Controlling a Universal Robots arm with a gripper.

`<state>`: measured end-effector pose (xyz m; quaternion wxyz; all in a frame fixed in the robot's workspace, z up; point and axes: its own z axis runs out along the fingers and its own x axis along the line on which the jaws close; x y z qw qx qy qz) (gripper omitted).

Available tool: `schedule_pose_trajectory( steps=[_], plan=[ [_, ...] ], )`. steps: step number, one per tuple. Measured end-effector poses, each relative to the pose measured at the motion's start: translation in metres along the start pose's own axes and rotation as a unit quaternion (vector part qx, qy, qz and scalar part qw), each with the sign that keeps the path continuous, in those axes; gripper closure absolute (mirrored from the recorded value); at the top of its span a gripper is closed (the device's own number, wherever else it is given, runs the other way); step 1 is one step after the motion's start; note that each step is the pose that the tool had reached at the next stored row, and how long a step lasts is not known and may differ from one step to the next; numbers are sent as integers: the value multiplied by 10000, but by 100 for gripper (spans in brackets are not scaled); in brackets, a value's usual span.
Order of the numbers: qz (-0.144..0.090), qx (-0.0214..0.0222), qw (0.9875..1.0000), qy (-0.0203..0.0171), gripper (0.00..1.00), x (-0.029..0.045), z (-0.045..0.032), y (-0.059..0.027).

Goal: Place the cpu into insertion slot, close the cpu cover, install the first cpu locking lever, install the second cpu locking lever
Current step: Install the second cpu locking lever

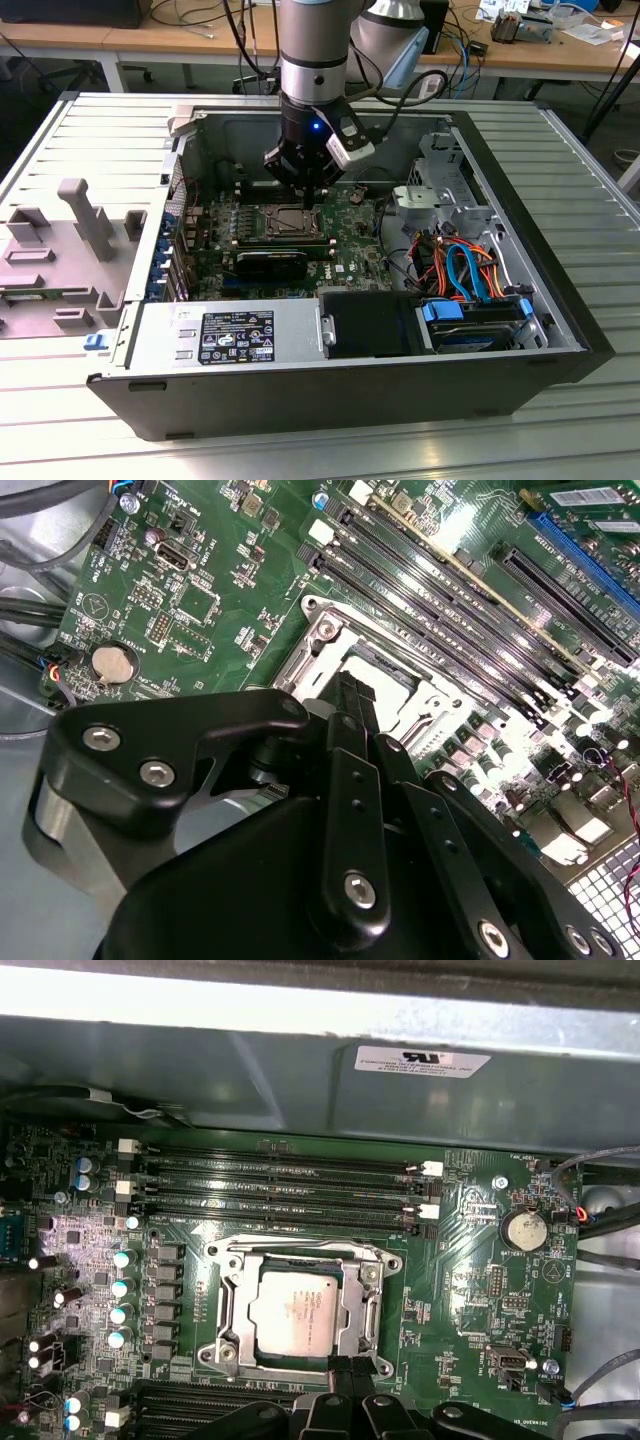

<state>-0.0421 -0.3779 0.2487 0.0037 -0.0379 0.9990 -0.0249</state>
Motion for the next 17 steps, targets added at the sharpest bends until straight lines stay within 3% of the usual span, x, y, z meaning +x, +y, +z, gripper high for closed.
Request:
schedule_pose_trajectory(
  steps=[5,12,15,17],
  plan=[
    [0,0,10000,1,89,-7,5,-81],
    [73,0,10000,7,89,-12,45,-265],
    [100,0,10000,8,89,-10,105,-287],
    [110,0,9999,9,89,-25,185,-285]
  ],
)
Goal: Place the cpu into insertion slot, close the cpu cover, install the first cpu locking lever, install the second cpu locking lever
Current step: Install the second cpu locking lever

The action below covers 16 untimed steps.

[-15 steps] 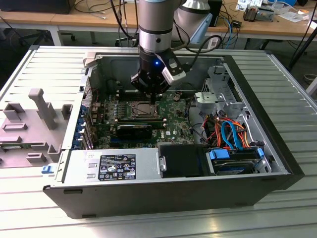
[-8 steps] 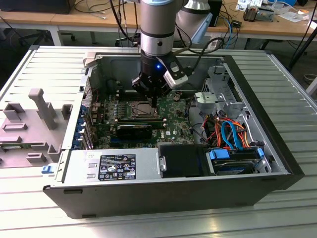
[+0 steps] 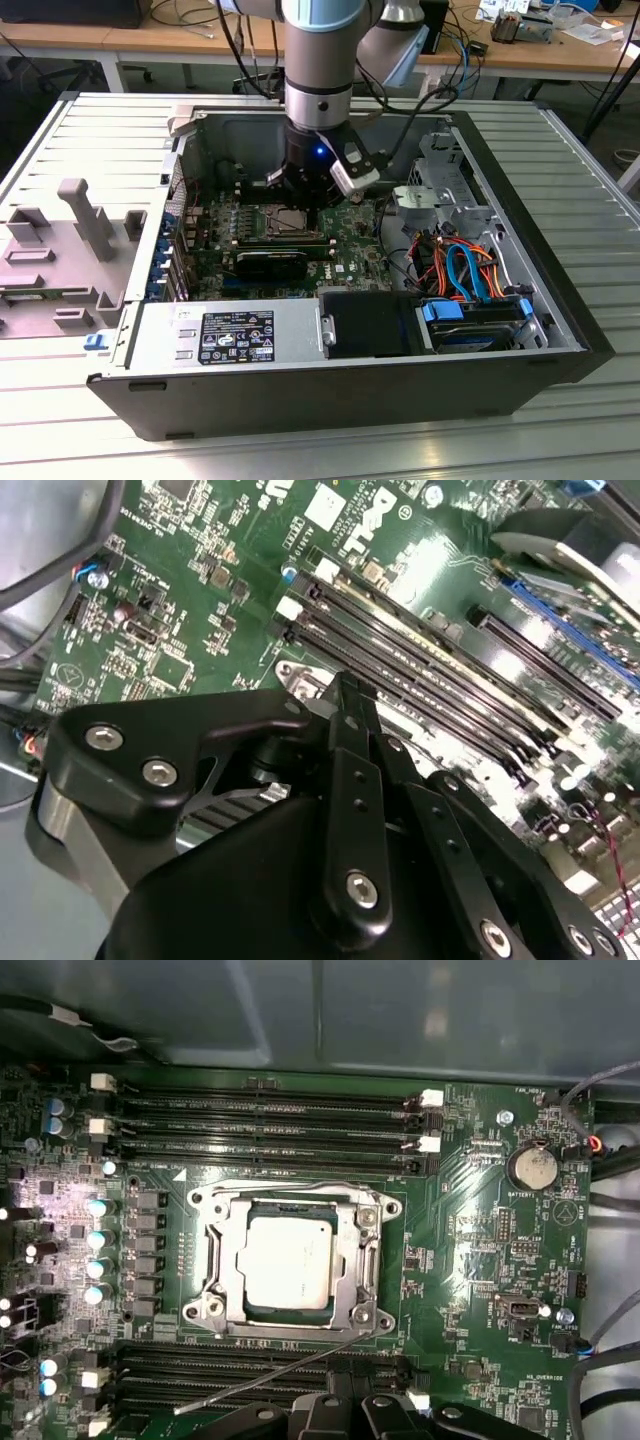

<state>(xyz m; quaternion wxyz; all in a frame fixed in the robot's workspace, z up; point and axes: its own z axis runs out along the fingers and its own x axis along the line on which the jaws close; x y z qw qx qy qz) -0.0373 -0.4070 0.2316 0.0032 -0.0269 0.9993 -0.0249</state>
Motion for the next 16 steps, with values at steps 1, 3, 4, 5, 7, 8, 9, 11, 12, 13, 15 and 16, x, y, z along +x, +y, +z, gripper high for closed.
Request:
schedule_pose_trajectory(
  steps=[1,3,4,5,7,8,9,11,12,13,15,16],
  plan=[
    [0,0,10000,0,89,-8,32,-3],
    [0,-1,10000,-1,89,-6,70,-32],
    [1,-1,10000,-1,89,-5,79,-33],
    [1,-1,10000,0,89,-5,88,-34],
    [1,0,10000,0,89,-3,103,-33],
    [0,0,10000,0,89,11,120,-32],
    [0,1,10000,-3,89,56,132,-29],
    [2,2,10000,-26,89,212,136,-20],
    [3,1,10000,-34,89,272,137,-17],
    [3,1,10000,-43,89,339,138,-13],
    [3,1,10000,-57,89,425,142,-8],
    [3,1,10000,-65,89,482,146,-5]
  ],
)
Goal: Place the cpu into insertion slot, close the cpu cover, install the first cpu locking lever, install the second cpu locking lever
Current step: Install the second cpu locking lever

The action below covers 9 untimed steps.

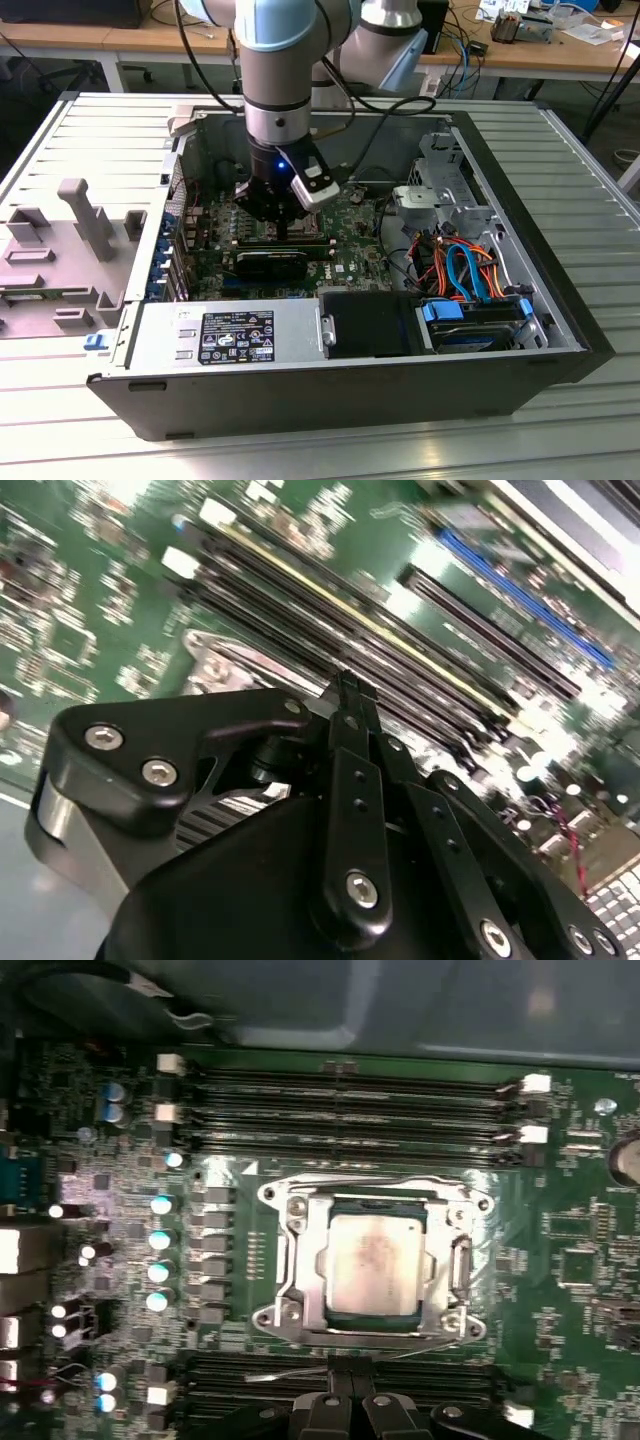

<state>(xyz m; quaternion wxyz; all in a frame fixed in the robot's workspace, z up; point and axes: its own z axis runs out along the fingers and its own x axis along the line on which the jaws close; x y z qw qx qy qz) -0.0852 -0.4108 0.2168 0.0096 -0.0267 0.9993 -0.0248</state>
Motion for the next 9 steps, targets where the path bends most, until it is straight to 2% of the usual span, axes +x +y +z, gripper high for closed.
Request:
schedule_pose_trajectory(
  steps=[4,9],
  plan=[
    [0,-9,10000,-22,89,179,11,10],
    [-206,-35,9998,-34,89,248,28,15]
  ],
)
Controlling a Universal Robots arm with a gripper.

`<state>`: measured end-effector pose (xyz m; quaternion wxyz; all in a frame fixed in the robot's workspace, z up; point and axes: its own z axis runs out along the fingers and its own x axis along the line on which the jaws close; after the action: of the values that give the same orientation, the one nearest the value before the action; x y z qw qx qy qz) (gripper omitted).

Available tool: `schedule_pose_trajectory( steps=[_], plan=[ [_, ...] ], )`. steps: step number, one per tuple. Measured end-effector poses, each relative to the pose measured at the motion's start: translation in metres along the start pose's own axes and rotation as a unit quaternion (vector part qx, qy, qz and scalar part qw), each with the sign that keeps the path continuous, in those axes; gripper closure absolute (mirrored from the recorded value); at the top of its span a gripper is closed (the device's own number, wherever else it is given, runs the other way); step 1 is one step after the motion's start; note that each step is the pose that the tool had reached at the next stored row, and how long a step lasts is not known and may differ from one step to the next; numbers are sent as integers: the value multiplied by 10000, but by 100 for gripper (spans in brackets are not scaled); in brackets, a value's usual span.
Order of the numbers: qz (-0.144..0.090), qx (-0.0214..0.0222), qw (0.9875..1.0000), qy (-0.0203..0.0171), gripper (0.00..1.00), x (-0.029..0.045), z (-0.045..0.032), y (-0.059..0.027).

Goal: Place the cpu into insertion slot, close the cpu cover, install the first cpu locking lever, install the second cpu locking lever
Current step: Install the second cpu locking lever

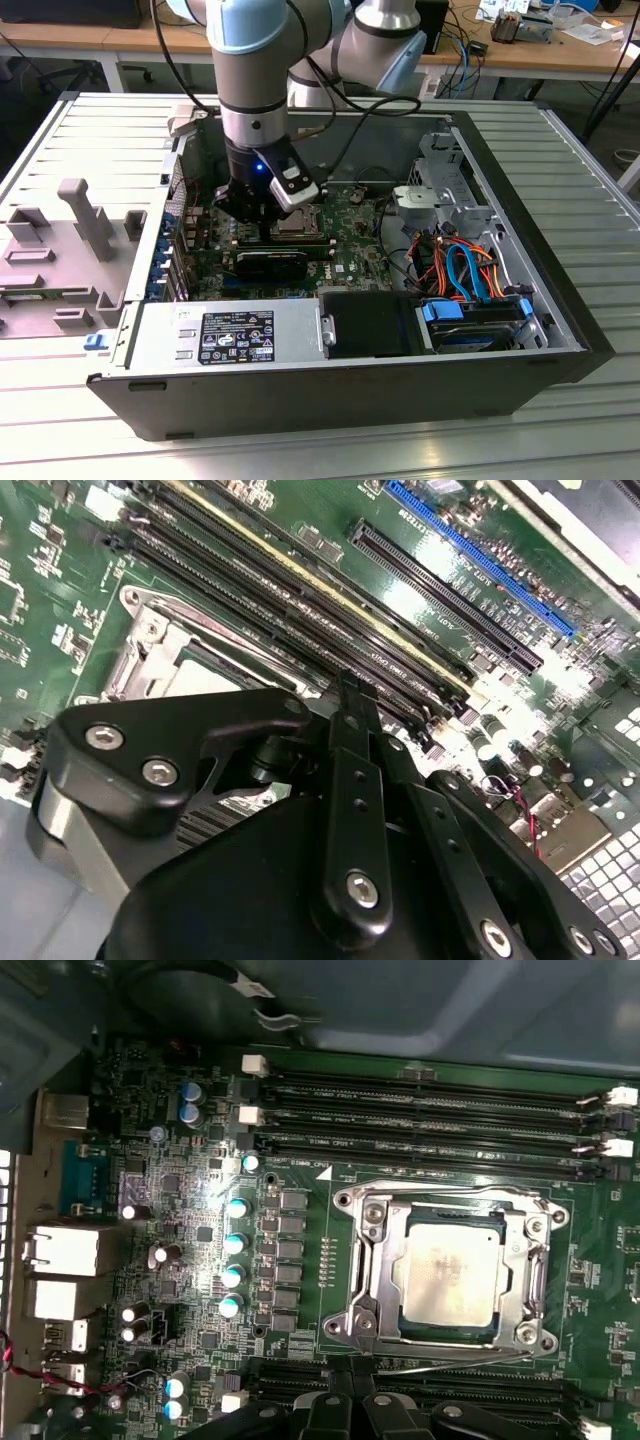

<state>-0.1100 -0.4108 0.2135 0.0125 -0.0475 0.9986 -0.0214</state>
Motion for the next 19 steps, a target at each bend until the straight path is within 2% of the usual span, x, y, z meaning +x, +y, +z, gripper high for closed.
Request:
schedule_pose_trajectory(
  steps=[5,8,14,19],
  plan=[
    [-275,-9,9996,-12,89,7,17,10],
    [-300,-17,9995,-14,89,5,24,40],
    [-332,-70,9994,-22,89,22,49,51],
    [-354,-98,9993,-26,89,32,49,68]
  ],
)
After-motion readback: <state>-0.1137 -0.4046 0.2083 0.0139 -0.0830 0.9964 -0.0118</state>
